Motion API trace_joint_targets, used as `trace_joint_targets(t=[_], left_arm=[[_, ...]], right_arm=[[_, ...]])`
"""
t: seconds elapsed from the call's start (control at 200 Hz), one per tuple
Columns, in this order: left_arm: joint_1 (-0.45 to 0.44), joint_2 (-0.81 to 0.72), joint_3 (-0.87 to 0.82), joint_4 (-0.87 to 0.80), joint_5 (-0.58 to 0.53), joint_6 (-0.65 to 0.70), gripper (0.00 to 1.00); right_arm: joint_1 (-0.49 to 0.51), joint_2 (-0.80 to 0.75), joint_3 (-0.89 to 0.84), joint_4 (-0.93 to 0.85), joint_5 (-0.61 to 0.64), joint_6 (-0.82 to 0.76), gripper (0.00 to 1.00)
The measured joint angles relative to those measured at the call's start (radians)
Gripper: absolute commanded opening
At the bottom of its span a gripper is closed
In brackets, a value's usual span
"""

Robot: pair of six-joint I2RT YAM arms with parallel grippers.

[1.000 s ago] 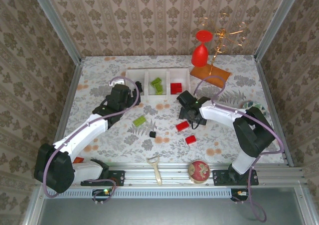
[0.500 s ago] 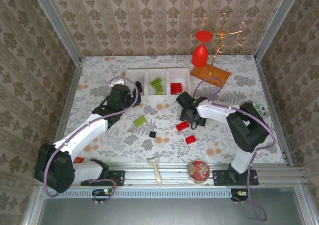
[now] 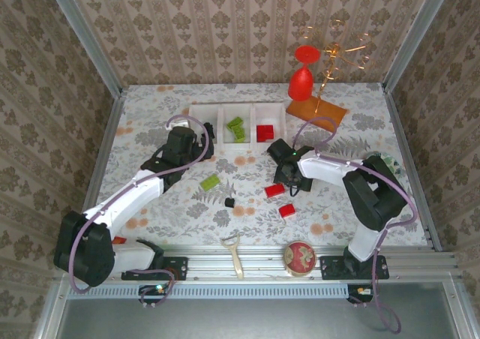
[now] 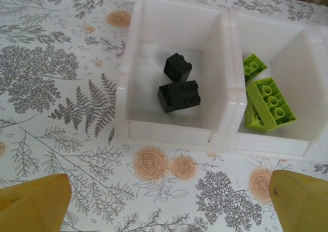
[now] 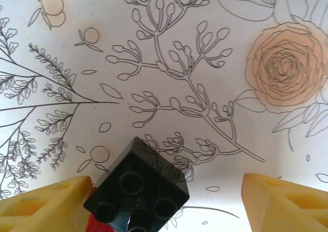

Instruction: Sort the legos into containers by color

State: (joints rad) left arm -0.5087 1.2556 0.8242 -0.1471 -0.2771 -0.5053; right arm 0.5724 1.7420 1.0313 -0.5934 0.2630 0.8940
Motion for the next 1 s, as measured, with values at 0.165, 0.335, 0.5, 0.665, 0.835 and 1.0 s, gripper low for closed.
trace_joint_targets(t=[0.165, 0.335, 0.5, 0.665, 0.835, 1.0], left_arm=[[0.001, 0.001, 0.000, 0.001, 0.004, 0.000, 1.00], [0.006, 0.001, 0.000, 0.003, 0.004, 0.000, 1.00], [0.006, 0.001, 0.000, 0.006, 0.005, 0.000, 1.00], [0.008, 0.001, 0.000, 0.006, 0.005, 0.000, 1.00], [0.013, 0.001, 0.000, 0.006, 0.005, -0.001, 1.00], [0.013, 0.001, 0.000, 0.006, 0.008, -0.004, 1.00]], right_arm=[[-0.002, -0.006, -0.002, -0.009, 0.002, 0.000, 0.74], [-0.001, -0.006, -0.002, -0.008, -0.002, 0.000, 0.73], [-0.002, -0.005, -0.002, 0.000, -0.006, 0.000, 0.70], [-0.002, 0.013, -0.002, 0.023, -0.011, 0.003, 0.64], [-0.008, 0.019, -0.005, 0.043, -0.018, 0.004, 0.58], [-0.016, 0.019, -0.006, 0.049, -0.019, 0.004, 0.49]])
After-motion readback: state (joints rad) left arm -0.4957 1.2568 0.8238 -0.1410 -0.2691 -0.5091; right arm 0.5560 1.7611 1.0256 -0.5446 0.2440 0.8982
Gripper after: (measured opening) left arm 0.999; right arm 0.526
